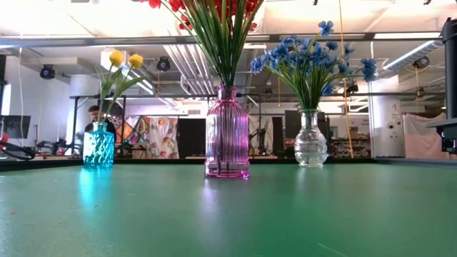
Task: Sort flowers into vase by color
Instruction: Put the yellow flower into the blue vase
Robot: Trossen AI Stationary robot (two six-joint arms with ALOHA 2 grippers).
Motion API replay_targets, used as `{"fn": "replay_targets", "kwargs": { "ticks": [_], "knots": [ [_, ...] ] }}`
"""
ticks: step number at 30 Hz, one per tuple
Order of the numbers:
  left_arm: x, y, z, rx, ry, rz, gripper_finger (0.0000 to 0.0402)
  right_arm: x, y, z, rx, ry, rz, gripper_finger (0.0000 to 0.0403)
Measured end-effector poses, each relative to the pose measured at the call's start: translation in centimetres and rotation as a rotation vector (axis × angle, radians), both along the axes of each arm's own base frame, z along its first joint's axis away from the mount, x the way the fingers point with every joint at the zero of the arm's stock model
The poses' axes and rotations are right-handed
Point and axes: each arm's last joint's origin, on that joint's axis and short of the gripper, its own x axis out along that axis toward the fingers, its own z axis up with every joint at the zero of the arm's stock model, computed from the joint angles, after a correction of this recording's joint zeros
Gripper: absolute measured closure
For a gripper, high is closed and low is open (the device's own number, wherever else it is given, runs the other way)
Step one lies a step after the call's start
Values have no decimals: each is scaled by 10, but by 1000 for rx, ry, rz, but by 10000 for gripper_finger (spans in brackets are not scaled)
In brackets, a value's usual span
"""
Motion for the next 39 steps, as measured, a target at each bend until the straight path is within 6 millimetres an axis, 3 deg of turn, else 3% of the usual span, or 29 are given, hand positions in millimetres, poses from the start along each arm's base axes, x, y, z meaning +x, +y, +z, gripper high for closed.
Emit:
{"fn": "replay_targets", "kwargs": {
  "ticks": [7,13,18,28,35,39],
  "knots": [
    [-7,2,2,9,-2,3,401,-1,0,1,32,-6,6,240],
    [-21,5,7,32,-22,27,401,-5,-4,6,85,-27,-76,196],
    [-39,12,4,52,44,104,401,-7,-10,12,201,-81,-171,188],
    [-63,21,-2,57,141,240,401,-11,-29,23,569,-240,-195,188],
    [-50,19,-9,76,190,258,401,-17,-42,44,1047,-423,-84,188],
    [-48,24,-17,142,273,460,401,-25,-43,60,1171,-471,-38,188]
  ]
}}
